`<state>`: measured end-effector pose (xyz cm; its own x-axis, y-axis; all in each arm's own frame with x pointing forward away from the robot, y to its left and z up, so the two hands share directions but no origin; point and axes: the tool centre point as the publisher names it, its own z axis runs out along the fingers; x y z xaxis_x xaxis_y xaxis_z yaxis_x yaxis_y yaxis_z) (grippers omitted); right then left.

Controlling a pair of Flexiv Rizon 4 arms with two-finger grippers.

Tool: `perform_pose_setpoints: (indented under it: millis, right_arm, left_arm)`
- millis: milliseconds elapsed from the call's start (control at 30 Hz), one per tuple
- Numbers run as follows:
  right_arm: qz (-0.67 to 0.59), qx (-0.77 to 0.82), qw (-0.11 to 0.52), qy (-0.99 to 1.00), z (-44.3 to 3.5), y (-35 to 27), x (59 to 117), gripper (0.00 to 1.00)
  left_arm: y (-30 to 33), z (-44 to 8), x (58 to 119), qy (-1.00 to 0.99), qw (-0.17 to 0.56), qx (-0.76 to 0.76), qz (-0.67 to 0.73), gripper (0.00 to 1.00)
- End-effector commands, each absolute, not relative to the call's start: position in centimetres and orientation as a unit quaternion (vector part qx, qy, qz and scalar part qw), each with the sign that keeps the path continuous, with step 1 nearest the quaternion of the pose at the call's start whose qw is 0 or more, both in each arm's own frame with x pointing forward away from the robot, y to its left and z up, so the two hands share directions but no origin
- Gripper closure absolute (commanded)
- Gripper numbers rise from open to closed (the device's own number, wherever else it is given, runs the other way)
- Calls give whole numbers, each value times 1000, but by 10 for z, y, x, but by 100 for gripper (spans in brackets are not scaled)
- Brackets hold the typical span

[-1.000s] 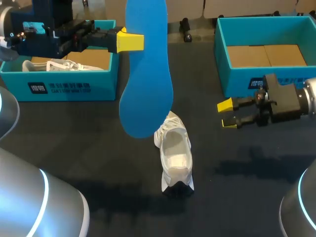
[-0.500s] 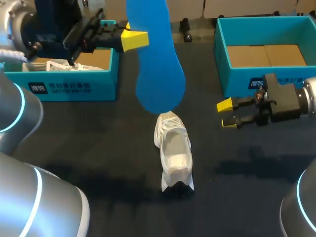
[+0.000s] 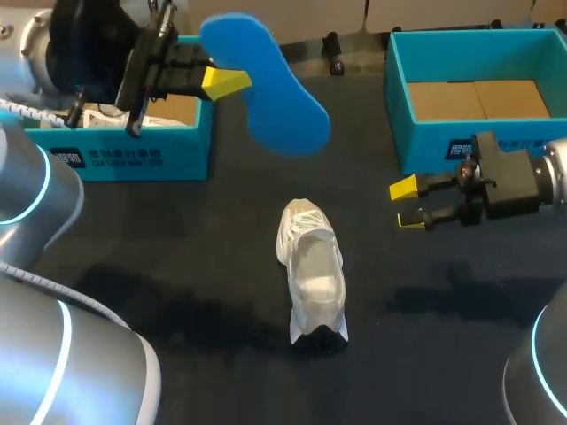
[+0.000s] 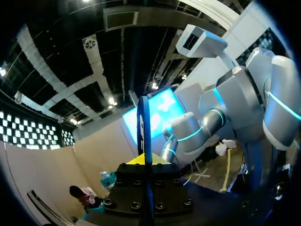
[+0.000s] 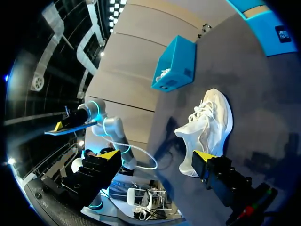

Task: Take the shoe out of the shoebox, open the shoe tongue, remove and reinsert the insole, then place the shoe into the shoebox

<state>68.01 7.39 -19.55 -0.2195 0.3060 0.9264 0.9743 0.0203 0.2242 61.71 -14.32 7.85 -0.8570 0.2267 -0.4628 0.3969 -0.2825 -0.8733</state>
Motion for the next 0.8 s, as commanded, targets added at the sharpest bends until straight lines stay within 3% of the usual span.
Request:
perform_pose_setpoints:
  millis: [33,167,533,800]
  right_arm:
    - [-473,-516,352,-621,-196,75,680,0]
    - [-473,-516,352,-621,-196,75,680,0]
    - [-466,-526,376,-604,-194,73,682,0]
    - [-477,-512,385,-602,-185,75,682,0]
  left_arm:
    - [-144,78,619,555,146,343,-744,100]
    - [-144,78,619,555,146,343,-744,100]
    - [-144,54,614,463,302,442,-706,100]
    - [-144,35,618,409,371,486,-677,100]
